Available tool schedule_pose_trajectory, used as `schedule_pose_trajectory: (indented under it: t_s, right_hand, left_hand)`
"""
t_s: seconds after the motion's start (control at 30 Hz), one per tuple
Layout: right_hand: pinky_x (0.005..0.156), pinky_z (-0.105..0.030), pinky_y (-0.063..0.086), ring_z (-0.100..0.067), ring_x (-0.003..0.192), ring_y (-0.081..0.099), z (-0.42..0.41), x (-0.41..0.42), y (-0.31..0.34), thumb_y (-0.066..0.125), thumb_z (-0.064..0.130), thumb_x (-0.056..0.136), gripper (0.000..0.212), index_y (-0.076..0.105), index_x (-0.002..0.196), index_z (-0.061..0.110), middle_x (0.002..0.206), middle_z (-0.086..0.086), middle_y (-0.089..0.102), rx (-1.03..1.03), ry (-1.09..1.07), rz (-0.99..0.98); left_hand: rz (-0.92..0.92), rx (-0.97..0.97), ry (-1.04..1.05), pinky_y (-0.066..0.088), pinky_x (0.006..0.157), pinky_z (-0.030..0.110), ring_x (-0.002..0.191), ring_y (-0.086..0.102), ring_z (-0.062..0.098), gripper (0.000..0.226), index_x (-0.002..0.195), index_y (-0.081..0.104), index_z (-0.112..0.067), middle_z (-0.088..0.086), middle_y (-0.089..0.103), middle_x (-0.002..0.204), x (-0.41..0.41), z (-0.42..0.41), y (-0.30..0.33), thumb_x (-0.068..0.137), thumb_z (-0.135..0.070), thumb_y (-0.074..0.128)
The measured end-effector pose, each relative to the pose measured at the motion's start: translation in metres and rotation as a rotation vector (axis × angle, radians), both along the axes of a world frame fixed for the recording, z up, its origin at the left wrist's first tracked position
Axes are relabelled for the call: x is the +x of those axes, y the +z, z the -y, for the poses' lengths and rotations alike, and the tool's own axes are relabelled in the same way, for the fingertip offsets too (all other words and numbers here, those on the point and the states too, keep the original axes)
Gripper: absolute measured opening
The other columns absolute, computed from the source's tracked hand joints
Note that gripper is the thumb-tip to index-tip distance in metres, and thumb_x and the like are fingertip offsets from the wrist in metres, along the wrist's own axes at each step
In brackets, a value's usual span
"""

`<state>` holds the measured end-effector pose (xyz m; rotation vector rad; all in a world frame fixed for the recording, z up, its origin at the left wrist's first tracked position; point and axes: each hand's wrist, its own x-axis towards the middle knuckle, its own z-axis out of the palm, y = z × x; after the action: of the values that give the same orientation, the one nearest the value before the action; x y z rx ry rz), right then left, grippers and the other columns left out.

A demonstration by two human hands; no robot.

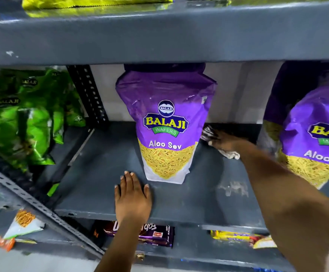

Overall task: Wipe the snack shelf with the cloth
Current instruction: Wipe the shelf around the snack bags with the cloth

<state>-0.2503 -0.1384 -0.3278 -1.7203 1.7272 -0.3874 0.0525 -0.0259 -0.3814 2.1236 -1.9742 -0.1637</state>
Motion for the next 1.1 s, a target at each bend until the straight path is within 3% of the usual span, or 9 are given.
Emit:
schedule_pose_trajectory:
  t_s: [0.07,0.13,0.23,0.6,0.8,0.87,0.93,1.0,1.1]
  right_hand:
    - [0.121,-0.044,0.008,-0.020,0.144,0.012,0.017,-0.004,-0.021,0.040,0.054,0.089,0.062,0.020,0.142,0.028,0.156,0.000,0.018,-0.060,-0.055,-0.057]
    - [0.120,-0.044,0.010,-0.025,0.144,0.012,0.025,-0.004,-0.031,0.034,0.049,0.092,0.058,0.010,0.142,0.032,0.156,-0.001,0.014,-0.102,-0.092,-0.180]
    - [0.118,-0.038,0.018,-0.027,0.141,0.021,0.022,0.004,-0.030,0.045,0.034,0.093,0.051,0.029,0.141,0.025,0.153,-0.003,0.025,-0.120,-0.040,-0.235]
    - [0.109,-0.041,0.035,-0.019,0.126,0.048,-0.094,0.019,-0.041,0.058,0.007,0.081,0.041,0.060,0.114,0.032,0.134,0.004,0.055,-0.234,0.000,-0.075]
    - [0.078,-0.017,0.045,-0.022,0.104,0.058,-0.118,0.011,-0.005,0.046,-0.013,0.081,0.039,0.063,0.109,0.009,0.110,-0.006,0.062,-0.085,-0.027,0.148]
    - [0.085,-0.021,0.045,-0.028,0.107,0.057,-0.095,0.011,0.007,0.042,-0.018,0.081,0.041,0.063,0.108,0.005,0.109,-0.006,0.059,-0.104,-0.119,0.276]
    - [0.086,-0.029,0.047,-0.027,0.102,0.060,-0.073,0.014,0.018,0.046,-0.013,0.082,0.042,0.062,0.110,0.013,0.111,-0.006,0.058,0.042,-0.052,0.187]
    - [0.069,-0.014,0.048,-0.008,0.080,0.063,-0.059,0.015,0.030,0.054,-0.001,0.085,0.037,0.056,0.119,0.012,0.104,-0.004,0.060,0.300,0.102,-0.013]
    - [0.081,-0.021,0.041,-0.012,0.097,0.057,-0.042,0.020,0.045,0.057,0.014,0.088,0.029,0.060,0.115,0.004,0.114,-0.013,0.064,0.171,-0.011,0.112]
  left_hand:
    - [-0.003,-0.013,0.007,0.010,0.115,0.041,0.142,0.012,0.027,0.092,0.144,0.016,-0.003,0.014,0.016,0.154,0.000,0.002,-0.002,0.070,-0.050,-0.011]
    - [0.009,-0.004,0.012,0.007,0.115,0.039,0.143,0.009,0.025,0.094,0.145,0.012,-0.004,0.012,0.012,0.155,-0.002,0.005,0.000,0.067,-0.050,-0.014]
    - [0.013,0.012,0.020,0.005,0.115,0.038,0.143,0.006,0.024,0.095,0.146,0.009,-0.005,0.012,0.008,0.156,-0.002,0.006,0.002,0.065,-0.051,-0.015]
    - [0.033,0.076,0.006,0.003,0.116,0.039,0.143,0.003,0.025,0.096,0.146,0.005,-0.004,0.013,0.006,0.156,-0.002,0.002,0.009,0.067,-0.055,-0.014]
    - [0.051,0.109,-0.011,0.003,0.115,0.041,0.143,0.001,0.025,0.069,0.146,0.001,-0.003,0.013,0.002,0.157,-0.002,-0.001,0.010,0.094,-0.048,0.012]
    - [0.055,0.091,-0.017,0.003,0.115,0.041,0.143,0.002,0.025,0.069,0.146,0.002,-0.003,0.013,0.003,0.156,-0.001,-0.002,0.009,0.094,-0.048,0.014]
    - [0.054,0.073,-0.019,0.004,0.115,0.041,0.143,0.003,0.026,0.068,0.146,0.004,-0.003,0.013,0.005,0.156,-0.001,0.000,0.008,0.095,-0.046,0.019]
    - [0.051,0.058,-0.018,0.005,0.115,0.041,0.143,0.004,0.026,0.069,0.146,0.005,-0.003,0.014,0.006,0.156,-0.002,0.001,0.008,0.095,-0.047,0.020]
    - [0.059,0.054,-0.017,0.005,0.115,0.042,0.142,0.006,0.027,0.071,0.146,0.006,-0.002,0.014,0.008,0.156,-0.003,0.004,0.007,0.092,-0.049,0.012]
